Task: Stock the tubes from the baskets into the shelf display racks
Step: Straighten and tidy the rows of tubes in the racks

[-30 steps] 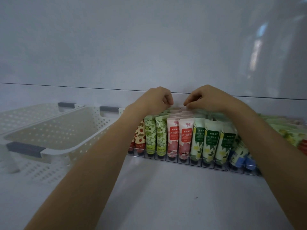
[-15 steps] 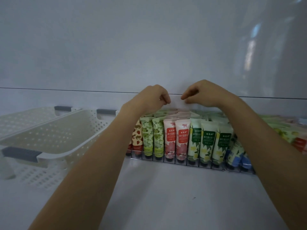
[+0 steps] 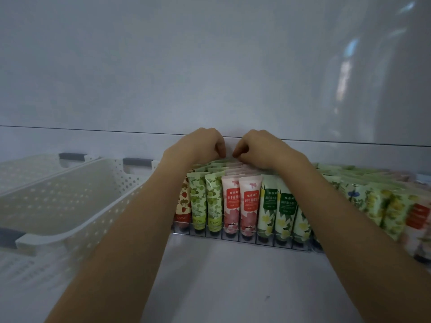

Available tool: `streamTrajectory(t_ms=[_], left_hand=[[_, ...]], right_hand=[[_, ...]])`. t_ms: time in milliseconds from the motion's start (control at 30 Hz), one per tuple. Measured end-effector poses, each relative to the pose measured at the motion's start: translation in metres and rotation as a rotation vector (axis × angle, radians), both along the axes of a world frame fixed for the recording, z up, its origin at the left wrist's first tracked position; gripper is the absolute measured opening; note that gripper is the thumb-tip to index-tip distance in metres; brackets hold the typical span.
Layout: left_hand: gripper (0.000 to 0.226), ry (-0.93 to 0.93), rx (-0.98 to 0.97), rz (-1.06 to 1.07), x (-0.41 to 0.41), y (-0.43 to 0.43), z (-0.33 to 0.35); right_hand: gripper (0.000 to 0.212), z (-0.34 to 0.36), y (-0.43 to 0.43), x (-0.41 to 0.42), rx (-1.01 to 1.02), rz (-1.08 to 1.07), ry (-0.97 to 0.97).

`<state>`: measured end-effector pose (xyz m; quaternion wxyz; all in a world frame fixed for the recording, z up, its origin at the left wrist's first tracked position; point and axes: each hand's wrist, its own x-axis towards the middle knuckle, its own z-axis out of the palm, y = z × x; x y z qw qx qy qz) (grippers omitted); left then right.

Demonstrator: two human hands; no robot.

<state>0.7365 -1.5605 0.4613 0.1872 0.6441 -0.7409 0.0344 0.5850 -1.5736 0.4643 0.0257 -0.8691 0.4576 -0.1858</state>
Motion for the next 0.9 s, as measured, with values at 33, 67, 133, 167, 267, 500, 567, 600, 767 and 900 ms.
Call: streamTrajectory(t_ms=[33,67,133,167,267,500,567,600,767,900], left_hand=[[0.024,-0.001,0.009,-0.014,0.0002,0.0000,0.0000],[0.025,-0.003,0.020,-0.023,-0.0003,0.0006,0.0005],[0.026,-0.009,0.045,-0.032,-0.0018,0.0032,0.0024],[0.024,-0.010,0.055,-0.031,-0.0025,0.0041,0.0034],[0.020,-0.004,0.060,-0.020,-0.0043,0.0048,0.0038],[0.015,0.016,0.073,-0.001,-0.0018,0.0025,0.0011],[0.014,0.023,0.074,-0.003,0.0003,0.0018,-0.0005],[0.013,0.029,0.071,-0.004,0.0009,0.0015,-0.0015],[0.017,0.036,0.043,-0.018,-0.0009,0.0007,-0.0035],[0.019,0.022,0.032,0.000,-0.0029,0.0000,-0.0046]], right_hand=[[0.030,-0.0011,-0.0009,0.0005,-0.009,0.003,0.010],[0.030,-0.0024,-0.0017,0.0012,-0.013,0.004,0.021],[0.029,-0.0039,-0.0032,0.0025,-0.022,-0.001,0.038],[0.027,-0.0039,-0.0037,0.0027,-0.033,-0.005,0.043],[0.021,-0.0025,-0.0040,0.0008,-0.078,-0.003,0.051],[0.018,-0.0024,-0.0034,0.0002,-0.064,0.014,0.004],[0.019,-0.0045,-0.0039,0.0021,-0.061,0.007,-0.024],[0.020,-0.0055,-0.0041,0.0035,-0.080,-0.004,-0.019],[0.020,-0.0069,-0.0057,0.0051,-0.177,-0.017,0.051],[0.020,-0.0058,-0.0048,0.0036,-0.202,-0.008,0.092]])
